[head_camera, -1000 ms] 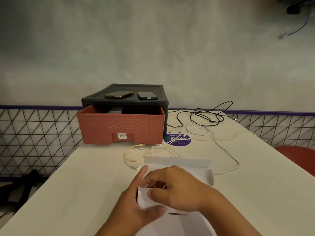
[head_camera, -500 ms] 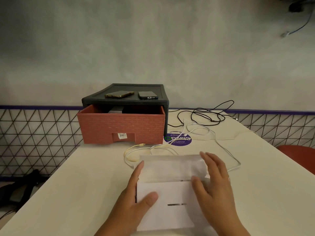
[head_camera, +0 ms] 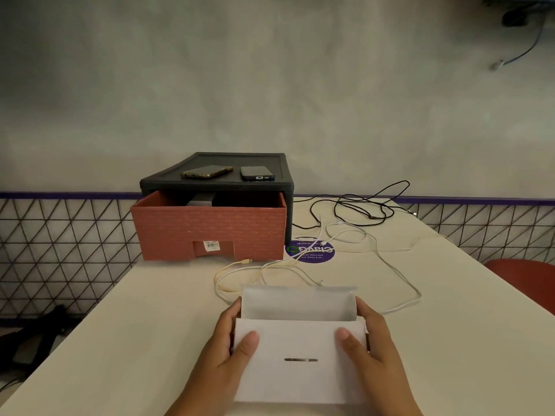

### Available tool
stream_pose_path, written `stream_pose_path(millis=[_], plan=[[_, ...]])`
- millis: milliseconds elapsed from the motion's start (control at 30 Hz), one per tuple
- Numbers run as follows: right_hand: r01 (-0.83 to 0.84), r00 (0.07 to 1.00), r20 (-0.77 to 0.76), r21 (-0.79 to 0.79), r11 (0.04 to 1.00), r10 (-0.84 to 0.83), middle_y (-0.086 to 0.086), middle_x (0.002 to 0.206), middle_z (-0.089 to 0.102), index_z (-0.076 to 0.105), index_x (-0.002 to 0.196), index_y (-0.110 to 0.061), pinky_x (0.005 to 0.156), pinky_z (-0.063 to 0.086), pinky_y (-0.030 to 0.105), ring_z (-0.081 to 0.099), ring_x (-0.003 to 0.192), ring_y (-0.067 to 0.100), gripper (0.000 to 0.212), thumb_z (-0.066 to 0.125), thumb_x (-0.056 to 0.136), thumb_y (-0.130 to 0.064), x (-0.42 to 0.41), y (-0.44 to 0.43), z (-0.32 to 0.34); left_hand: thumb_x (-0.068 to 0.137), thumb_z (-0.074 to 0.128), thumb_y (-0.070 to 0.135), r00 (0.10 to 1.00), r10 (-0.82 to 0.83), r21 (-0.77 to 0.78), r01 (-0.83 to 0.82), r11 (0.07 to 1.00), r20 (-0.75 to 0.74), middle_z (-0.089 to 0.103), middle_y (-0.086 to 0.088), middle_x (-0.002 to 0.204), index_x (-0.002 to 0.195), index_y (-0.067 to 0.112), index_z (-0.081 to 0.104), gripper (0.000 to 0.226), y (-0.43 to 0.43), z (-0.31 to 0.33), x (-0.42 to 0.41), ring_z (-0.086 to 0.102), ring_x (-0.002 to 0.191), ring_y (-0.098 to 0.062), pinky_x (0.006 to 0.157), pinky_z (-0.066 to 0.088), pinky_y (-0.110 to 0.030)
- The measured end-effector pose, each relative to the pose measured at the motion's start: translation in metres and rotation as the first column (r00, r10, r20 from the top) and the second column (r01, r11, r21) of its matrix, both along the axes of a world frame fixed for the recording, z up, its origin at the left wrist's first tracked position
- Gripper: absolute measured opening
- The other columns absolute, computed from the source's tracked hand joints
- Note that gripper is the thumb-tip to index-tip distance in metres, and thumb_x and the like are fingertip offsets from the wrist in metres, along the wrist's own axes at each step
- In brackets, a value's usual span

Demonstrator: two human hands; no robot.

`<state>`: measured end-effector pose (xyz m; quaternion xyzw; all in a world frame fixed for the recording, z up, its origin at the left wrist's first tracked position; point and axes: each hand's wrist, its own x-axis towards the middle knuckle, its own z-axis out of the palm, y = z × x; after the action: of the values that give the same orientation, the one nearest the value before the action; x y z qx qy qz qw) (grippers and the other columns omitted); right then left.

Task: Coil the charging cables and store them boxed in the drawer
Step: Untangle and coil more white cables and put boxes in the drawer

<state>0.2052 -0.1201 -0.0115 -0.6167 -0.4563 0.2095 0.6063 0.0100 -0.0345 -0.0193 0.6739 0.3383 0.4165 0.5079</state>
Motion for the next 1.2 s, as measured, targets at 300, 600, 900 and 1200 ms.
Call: stream_pose_path(millis=[300, 600, 900, 1200], plan=[[0.059, 0.991, 0.117, 0.019, 0.998, -0.061, -0.025, 0.114, 0.049, 0.033, 0.12, -0.047, 0.074, 0.034, -0.004, 0.048, 0.093, -0.025, 0.054, 0.057, 0.089, -0.01, -0.001, 0.007, -0.005, 0.09, 0.051, 0.034, 0.992, 0.097, 0.051, -0.093, 0.994, -0.08, 0.068, 0.016, 0.1, 0.111, 0.032, 0.046, 0.022, 0.005, 0.0, 0.004, 0.062, 0.091, 0.003, 0.075, 0.045, -0.018], [0.166, 0.915, 0.378, -0.026, 0.986, -0.144, -0.023, 0.113, 0.046, 0.048, 0.13, -0.032, 0.08, 0.03, 0.0, 0.053, 0.106, 0.005, 0.06, 0.072, 0.079, -0.013, -0.005, 0.003, 0.002, 0.076, 0.046, 0.048, 0.985, 0.091, 0.1, -0.077, 0.992, -0.15, 0.064, 0.026, 0.098, 0.119, 0.053, 0.033, 0.046, 0.0, 0.005, 0.005, 0.057, 0.087, 0.012, 0.076, 0.039, -0.004], [0.099, 0.905, 0.424, -0.251, 0.963, 0.018, -0.015, 0.112, 0.038, 0.048, 0.135, -0.024, 0.077, 0.031, 0.011, 0.041, 0.1, 0.002, 0.09, 0.079, 0.056, -0.055, -0.002, 0.012, 0.021, 0.05, 0.056, 0.072, 0.945, 0.068, 0.052, -0.055, 0.997, -0.319, 0.051, 0.019, 0.123, 0.115, 0.057, 0.032, 0.071, 0.002, 0.007, 0.005, 0.051, 0.114, -0.006, 0.099, 0.039, -0.027], [0.096, 0.923, 0.383, -0.285, 0.954, 0.022, -0.01, 0.119, 0.038, 0.05, 0.133, -0.021, 0.081, 0.034, 0.019, 0.046, 0.103, 0.008, 0.058, 0.069, 0.08, -0.039, 0.002, 0.018, 0.012, 0.098, 0.04, 0.032, 0.953, 0.092, 0.024, -0.089, 0.996, -0.288, 0.054, 0.009, 0.114, 0.119, 0.043, 0.043, 0.024, 0.005, 0.01, 0.01, 0.05, 0.103, -0.002, 0.083, 0.033, -0.017]])
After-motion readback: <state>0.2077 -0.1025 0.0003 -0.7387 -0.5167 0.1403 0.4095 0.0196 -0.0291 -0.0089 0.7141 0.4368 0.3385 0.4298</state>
